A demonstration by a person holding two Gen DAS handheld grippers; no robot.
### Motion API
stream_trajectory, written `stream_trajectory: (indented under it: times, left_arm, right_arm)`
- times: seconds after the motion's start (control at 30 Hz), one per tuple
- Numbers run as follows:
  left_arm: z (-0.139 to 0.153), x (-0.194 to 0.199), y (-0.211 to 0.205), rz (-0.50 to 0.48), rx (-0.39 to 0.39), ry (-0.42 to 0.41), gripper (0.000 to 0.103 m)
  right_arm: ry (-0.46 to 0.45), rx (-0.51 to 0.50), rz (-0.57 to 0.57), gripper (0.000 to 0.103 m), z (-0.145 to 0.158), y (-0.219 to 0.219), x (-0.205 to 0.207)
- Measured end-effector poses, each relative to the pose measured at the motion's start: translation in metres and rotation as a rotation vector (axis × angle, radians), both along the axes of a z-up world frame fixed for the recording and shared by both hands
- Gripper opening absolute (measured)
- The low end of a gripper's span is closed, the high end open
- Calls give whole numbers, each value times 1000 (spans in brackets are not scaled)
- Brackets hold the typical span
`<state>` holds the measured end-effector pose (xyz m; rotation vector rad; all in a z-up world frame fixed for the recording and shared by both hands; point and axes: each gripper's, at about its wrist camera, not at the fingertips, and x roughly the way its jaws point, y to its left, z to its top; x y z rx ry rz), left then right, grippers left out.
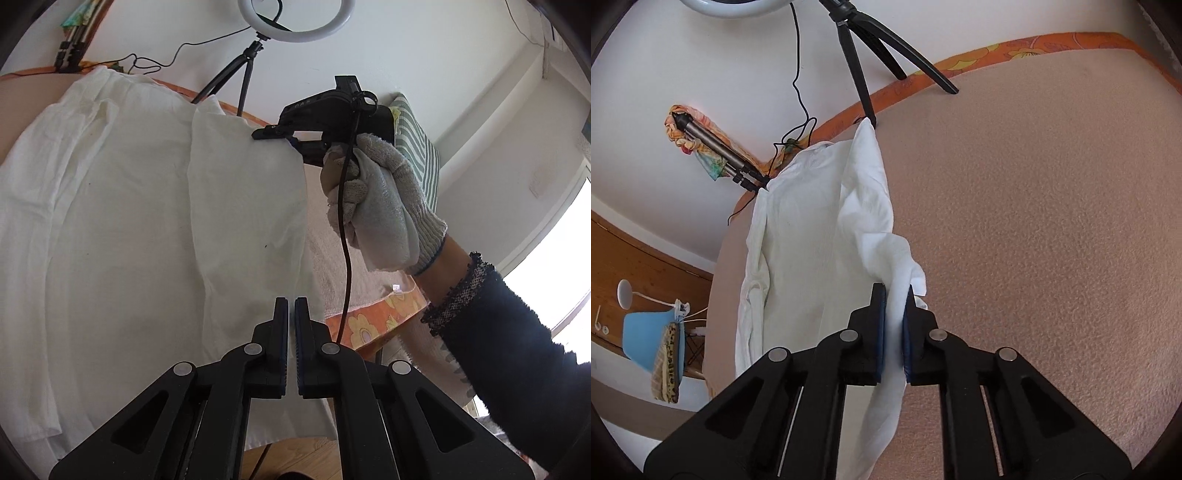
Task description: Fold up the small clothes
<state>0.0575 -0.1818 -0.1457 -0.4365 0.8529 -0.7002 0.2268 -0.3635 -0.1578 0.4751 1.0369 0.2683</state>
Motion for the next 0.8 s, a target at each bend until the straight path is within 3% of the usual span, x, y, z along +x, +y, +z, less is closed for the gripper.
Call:
stream_trajectory:
  times: [0.23,0.5,0.8]
  left_arm:
    - [-11,-3,32,54,-36,40,2]
    - [-6,-12,58,101,-63,11,2]
    - [-11,-12,111,222,-110,22,2]
  right_arm:
    - [5,-225,81,7,33,71,9]
    - [54,-346,129,6,35,142,18]
    - [96,-439,209,5,21,230,39]
